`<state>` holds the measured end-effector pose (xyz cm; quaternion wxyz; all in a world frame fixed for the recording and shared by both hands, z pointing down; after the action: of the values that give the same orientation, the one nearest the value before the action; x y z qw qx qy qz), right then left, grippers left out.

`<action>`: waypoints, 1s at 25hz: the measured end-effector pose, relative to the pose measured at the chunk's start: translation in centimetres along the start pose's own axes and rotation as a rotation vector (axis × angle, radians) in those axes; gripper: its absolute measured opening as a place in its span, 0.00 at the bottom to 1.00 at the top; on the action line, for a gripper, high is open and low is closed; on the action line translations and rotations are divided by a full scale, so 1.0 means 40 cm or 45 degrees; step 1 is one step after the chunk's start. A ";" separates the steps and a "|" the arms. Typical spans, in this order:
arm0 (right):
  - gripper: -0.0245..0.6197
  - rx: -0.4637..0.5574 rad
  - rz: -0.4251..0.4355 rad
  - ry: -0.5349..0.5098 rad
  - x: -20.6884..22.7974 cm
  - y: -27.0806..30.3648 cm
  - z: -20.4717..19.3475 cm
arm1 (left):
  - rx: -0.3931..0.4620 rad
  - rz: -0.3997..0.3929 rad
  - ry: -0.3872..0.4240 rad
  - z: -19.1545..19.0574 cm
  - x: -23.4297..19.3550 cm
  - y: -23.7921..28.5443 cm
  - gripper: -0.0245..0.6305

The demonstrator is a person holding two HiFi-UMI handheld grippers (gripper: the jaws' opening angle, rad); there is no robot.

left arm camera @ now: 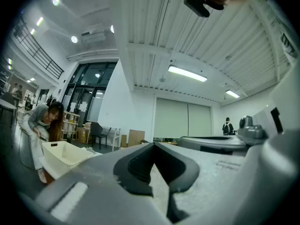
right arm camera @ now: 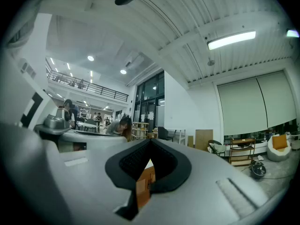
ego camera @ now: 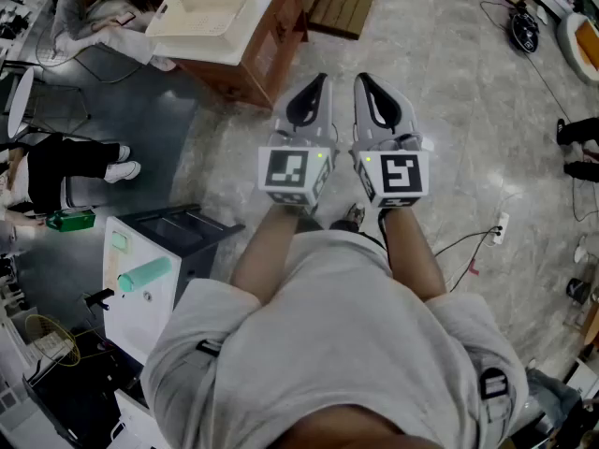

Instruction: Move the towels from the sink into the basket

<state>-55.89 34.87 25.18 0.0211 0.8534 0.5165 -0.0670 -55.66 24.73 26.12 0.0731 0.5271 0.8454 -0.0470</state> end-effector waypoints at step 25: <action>0.05 -0.016 0.108 0.041 0.161 0.027 -0.079 | -0.031 0.120 -0.032 -0.082 0.069 0.131 0.07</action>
<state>-51.68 40.36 27.40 0.0212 0.8753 0.4807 -0.0491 -52.40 29.98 28.86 0.0923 0.5646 0.8192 -0.0399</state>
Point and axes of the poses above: the fingertips, and each gripper's own axes: y forward along the fingers, x to its right, z out of its top, the point moved 5 cm from there along -y, backward along the fingers, and after that the axes turned 6 degrees about -y, right-handed, at the moved point
